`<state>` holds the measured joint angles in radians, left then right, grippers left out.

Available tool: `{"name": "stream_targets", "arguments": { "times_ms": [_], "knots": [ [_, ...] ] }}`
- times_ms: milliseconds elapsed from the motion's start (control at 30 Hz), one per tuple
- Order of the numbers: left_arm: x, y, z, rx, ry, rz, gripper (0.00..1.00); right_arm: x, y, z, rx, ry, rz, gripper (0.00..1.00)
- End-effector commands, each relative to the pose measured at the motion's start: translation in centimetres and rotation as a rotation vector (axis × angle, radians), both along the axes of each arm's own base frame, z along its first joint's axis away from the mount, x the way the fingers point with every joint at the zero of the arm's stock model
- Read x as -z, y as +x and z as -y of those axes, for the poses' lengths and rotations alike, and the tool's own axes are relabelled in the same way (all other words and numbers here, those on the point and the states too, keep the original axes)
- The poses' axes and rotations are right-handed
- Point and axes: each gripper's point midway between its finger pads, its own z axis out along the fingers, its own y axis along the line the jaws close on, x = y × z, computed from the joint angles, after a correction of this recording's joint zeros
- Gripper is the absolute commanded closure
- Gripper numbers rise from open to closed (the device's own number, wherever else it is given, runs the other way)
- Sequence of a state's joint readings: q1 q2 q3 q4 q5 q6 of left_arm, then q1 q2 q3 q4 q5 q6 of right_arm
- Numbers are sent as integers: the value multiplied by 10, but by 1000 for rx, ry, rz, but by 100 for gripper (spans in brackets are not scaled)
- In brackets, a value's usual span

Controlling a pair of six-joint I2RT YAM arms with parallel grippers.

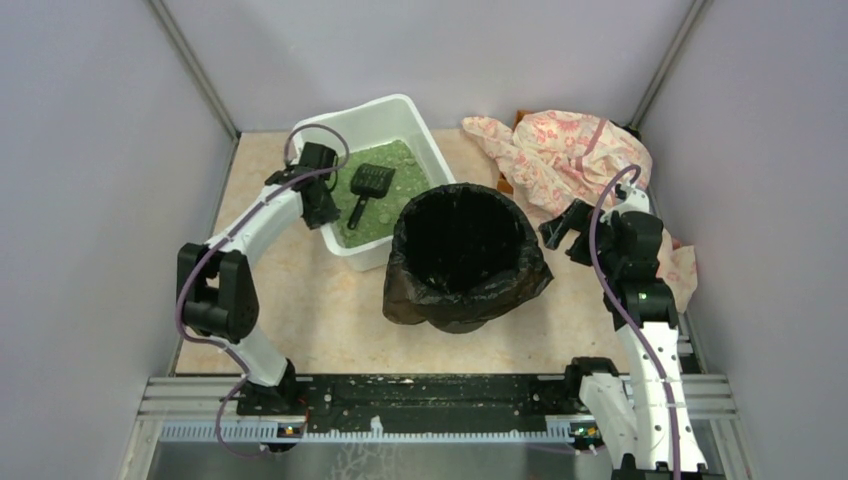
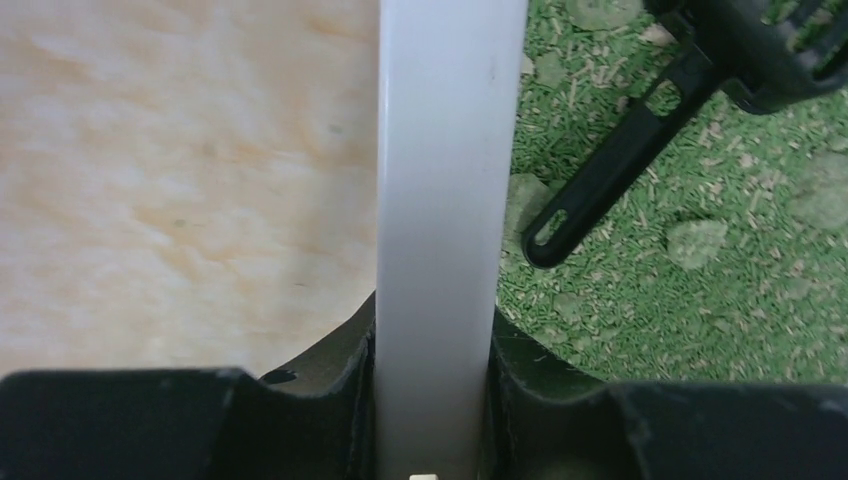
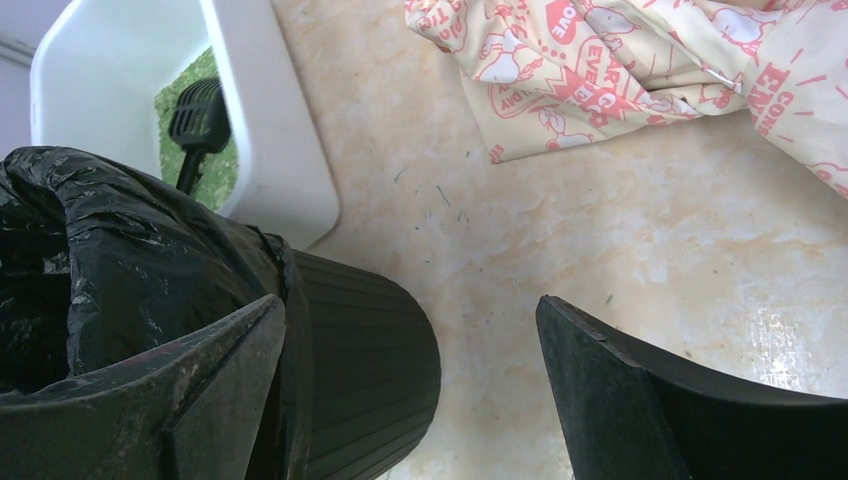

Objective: Clean the litter box

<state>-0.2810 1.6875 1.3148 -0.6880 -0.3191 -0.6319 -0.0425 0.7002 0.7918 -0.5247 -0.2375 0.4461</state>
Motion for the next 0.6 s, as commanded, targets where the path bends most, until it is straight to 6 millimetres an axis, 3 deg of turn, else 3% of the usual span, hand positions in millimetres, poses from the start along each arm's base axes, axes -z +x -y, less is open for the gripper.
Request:
{"name": "stream_targets", "arguments": {
  "times_ms": [0, 133, 167, 267, 300, 467, 567],
  "knots": [
    [-37, -9, -103, -195, 232, 15, 67, -32, 2, 5, 19, -24, 92, 3],
    [-44, -21, -141, -275, 295, -14, 53, -39, 1, 8, 35, -32, 102, 4],
    [-47, -21, -143, -271, 303, -9, 46, -40, 1, 9, 40, -33, 103, 4],
    [-56, -22, -141, -249, 295, 9, 6, -45, 1, 14, 67, -43, 110, 3],
    [-59, -23, -141, -243, 291, 18, 2, -48, 0, 17, 86, -51, 115, 3],
    [-87, -24, -135, -238, 246, 98, 1, -65, -1, 39, 197, -102, 134, 3],
    [-117, -25, -130, -258, 194, 193, 1, -82, -1, 43, 208, -134, 151, 3]
  ]
}}
